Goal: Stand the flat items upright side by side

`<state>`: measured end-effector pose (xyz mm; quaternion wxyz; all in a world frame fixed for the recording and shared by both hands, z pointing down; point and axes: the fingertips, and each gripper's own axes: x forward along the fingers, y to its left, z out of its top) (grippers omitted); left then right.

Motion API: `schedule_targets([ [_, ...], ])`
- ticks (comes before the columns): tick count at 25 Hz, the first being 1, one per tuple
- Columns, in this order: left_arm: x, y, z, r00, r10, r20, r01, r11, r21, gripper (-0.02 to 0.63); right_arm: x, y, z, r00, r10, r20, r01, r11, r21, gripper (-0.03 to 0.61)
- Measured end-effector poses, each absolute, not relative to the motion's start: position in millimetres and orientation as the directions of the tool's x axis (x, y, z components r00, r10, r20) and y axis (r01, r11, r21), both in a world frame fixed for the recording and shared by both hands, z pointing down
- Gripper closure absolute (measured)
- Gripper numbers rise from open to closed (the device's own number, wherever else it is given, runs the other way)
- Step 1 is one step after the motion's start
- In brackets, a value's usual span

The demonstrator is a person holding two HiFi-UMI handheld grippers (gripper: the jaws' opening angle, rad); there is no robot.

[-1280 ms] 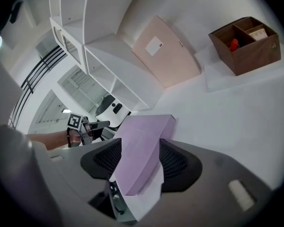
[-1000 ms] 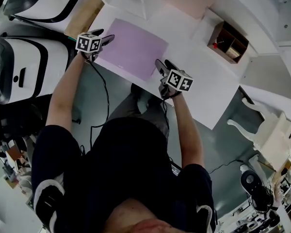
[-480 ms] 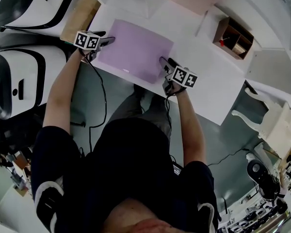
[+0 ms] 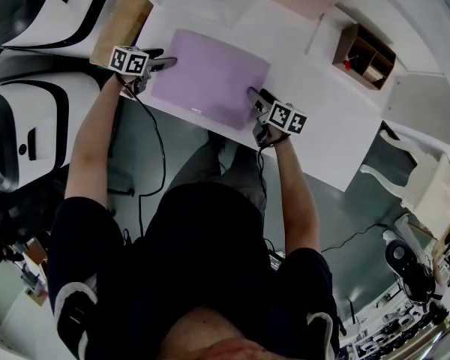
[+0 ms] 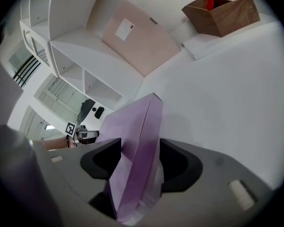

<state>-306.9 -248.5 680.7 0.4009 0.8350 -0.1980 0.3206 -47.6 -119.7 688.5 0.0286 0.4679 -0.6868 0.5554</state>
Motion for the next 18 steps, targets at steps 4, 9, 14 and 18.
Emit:
schedule_targets([
  [4,-303,-243,686,0.739,-0.021,0.673,-0.553,-0.591,0.588,0.259,-51,-123,689,-0.567,-0.598,0.567,-0.675,-0.058,-0.736,0.334],
  [9,-303,-242,685,0.754,-0.008,0.657,-0.537,-0.583,0.609,0.267,-56,-125,688,-0.570,-0.593,0.569,-0.670,-0.065,-0.739,0.339],
  [14,-294,-242,685,0.771,-0.018,0.637,-0.540,-0.549,0.638,0.298,-59,-129,688,-0.560,-0.595,0.577,-0.679,-0.070,-0.731,0.341],
  [18,-293,-244,684,0.774,-0.050,0.631,-0.556,-0.530,0.640,0.298,-59,-129,689,-0.568,-0.579,0.585,-0.679,-0.073,-0.731,0.345],
])
